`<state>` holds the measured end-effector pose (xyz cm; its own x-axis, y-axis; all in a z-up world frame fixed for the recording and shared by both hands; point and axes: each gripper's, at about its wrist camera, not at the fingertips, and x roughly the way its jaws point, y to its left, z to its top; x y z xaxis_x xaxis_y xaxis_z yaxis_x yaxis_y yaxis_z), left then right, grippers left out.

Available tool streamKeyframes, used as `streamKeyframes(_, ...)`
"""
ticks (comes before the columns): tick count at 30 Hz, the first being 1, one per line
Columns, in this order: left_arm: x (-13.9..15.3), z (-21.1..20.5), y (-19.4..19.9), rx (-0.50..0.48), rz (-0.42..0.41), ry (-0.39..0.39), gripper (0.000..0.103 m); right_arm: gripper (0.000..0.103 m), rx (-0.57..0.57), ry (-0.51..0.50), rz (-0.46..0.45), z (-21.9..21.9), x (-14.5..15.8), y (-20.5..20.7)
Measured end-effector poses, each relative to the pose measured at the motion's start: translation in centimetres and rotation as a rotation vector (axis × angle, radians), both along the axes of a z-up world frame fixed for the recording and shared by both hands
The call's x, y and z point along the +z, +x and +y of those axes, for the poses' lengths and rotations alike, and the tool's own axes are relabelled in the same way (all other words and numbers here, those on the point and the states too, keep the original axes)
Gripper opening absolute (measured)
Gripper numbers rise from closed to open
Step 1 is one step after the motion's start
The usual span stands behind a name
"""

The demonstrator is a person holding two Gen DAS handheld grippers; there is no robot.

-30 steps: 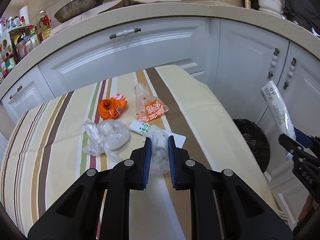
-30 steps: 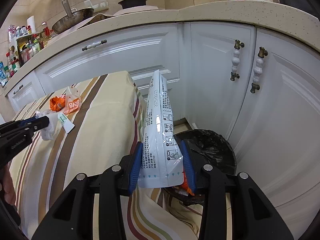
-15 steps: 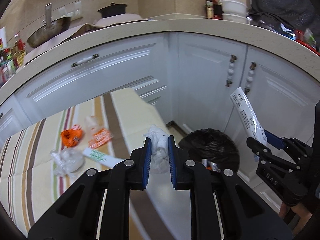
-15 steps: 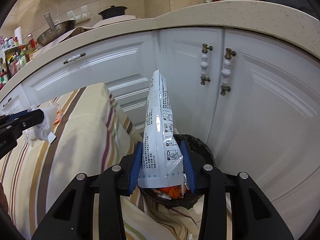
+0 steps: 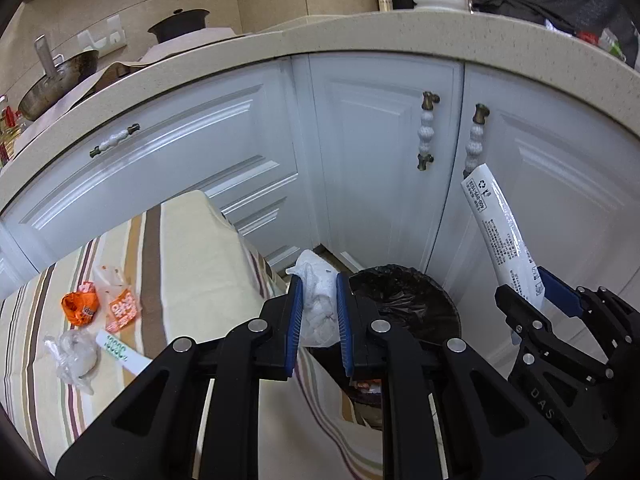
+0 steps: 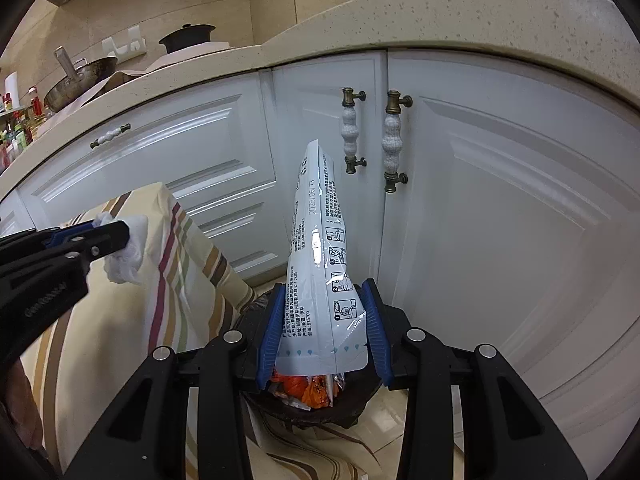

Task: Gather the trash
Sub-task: 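Carry both items over the trash bin and open both tools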

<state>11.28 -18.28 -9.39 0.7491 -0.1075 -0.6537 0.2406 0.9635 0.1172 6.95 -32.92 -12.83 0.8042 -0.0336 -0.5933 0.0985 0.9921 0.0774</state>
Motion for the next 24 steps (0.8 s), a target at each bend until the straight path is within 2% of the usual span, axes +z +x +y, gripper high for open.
streamKeyframes(8, -3.0, -2.6, 2.6, 0.018, 0.061, 0.074, 0.018, 0.039, -0.013, 0.006, 0.018, -1.0, -1.8, 1.4)
streamKeyframes(11, -3.8, -2.8, 3.8, 0.034, 0.104, 0.075, 0.024, 0.04, -0.02, 0.01, 0.018, -1.4, -2.4, 2.2)
streamKeyframes(13, -4.0, -2.8, 4.4, 0.042, 0.118, 0.065, 0.033, 0.041, -0.019, 0.01, 0.022, -1.5, -2.8, 2.8)
streamKeyframes(14, -4.0, -2.8, 4.7, 0.048, 0.117, 0.068, 0.045, 0.043, -0.016, 0.01, 0.027, -1.6, -3.0, 3.2)
streamKeyframes(15, -4.0, -2.8, 4.8, 0.051, 0.114, 0.068, 0.048, 0.045, -0.019, 0.008, 0.029, -1.7, -3.2, 3.5)
streamKeyframes(17, -4.0, -2.9, 5.0, 0.053, 0.107, 0.073, 0.049, 0.05, -0.024, 0.006, 0.03, -1.8, -3.4, 3.7)
streamKeyframes(19, -4.1, -2.8, 5.3, 0.057, 0.112, 0.078, 0.054, 0.05, -0.03, 0.007, 0.031, -2.0, -3.4, 3.8)
streamKeyframes(24, -3.6, -1.9, 5.4, 0.07, 0.121, 0.043, 0.056, 0.052, -0.047, 0.012, 0.032, -2.4, -3.3, 3.2)
